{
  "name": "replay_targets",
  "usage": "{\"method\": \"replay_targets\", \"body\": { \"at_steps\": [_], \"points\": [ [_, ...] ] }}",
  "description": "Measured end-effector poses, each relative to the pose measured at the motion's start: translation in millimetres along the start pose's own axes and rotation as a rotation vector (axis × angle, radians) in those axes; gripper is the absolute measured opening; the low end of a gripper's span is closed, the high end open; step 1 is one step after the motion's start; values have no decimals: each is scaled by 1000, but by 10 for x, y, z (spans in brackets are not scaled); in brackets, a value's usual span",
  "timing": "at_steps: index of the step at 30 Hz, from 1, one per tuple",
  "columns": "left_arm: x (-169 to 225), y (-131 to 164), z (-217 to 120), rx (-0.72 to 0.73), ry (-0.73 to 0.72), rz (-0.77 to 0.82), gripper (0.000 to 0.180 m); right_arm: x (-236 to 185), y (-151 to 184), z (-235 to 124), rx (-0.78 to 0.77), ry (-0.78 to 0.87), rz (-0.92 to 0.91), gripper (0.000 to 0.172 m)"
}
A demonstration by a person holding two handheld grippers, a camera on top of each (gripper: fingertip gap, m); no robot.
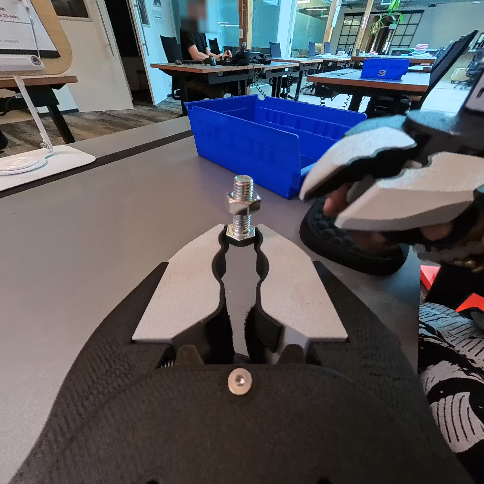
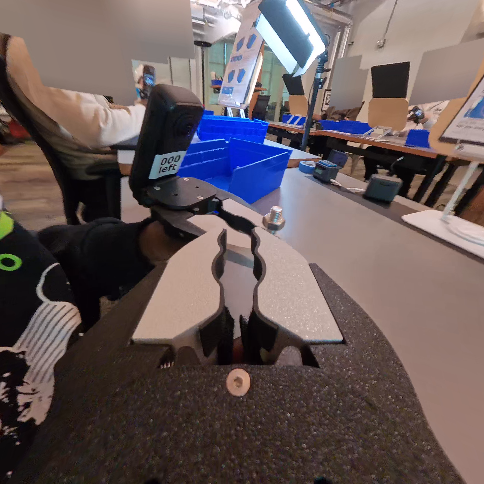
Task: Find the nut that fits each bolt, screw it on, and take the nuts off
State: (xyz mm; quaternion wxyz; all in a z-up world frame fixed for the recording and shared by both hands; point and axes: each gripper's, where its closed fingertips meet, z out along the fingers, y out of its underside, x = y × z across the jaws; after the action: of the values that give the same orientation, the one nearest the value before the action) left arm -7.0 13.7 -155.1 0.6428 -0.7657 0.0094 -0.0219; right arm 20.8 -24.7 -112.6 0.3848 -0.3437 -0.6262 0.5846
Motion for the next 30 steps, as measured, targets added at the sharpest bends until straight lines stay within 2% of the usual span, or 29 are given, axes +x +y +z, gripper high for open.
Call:
{"method": "replay_targets", "body": {
  "at_steps": [5, 11, 15, 22, 23, 26, 30],
  "points": [
    [2, 3, 2, -3, -2, 5, 18, 182, -59, 80, -162, 1, -24, 19],
    [10, 3, 3, -3, -3, 15, 18, 275, -30, 202, -350, -75, -52, 17],
    [14, 6, 5, -5, -4, 22, 18, 288, 4, 238, -376, -81, -62, 14],
    [38, -58, -30, 46, 12, 30, 19, 277, -53, 211, -328, -92, -24, 10],
    [38, -73, -42, 60, 12, 30, 30, 306, -83, 189, -318, -86, -11, 10],
    [22, -115, -71, 93, 15, 9, 50, 595, -204, 43, -308, 17, -15, 10],
    [-13, -175, -116, 144, 11, -23, 56, 1370, -383, -372, -340, 299, -66, 10]
  ]
}}
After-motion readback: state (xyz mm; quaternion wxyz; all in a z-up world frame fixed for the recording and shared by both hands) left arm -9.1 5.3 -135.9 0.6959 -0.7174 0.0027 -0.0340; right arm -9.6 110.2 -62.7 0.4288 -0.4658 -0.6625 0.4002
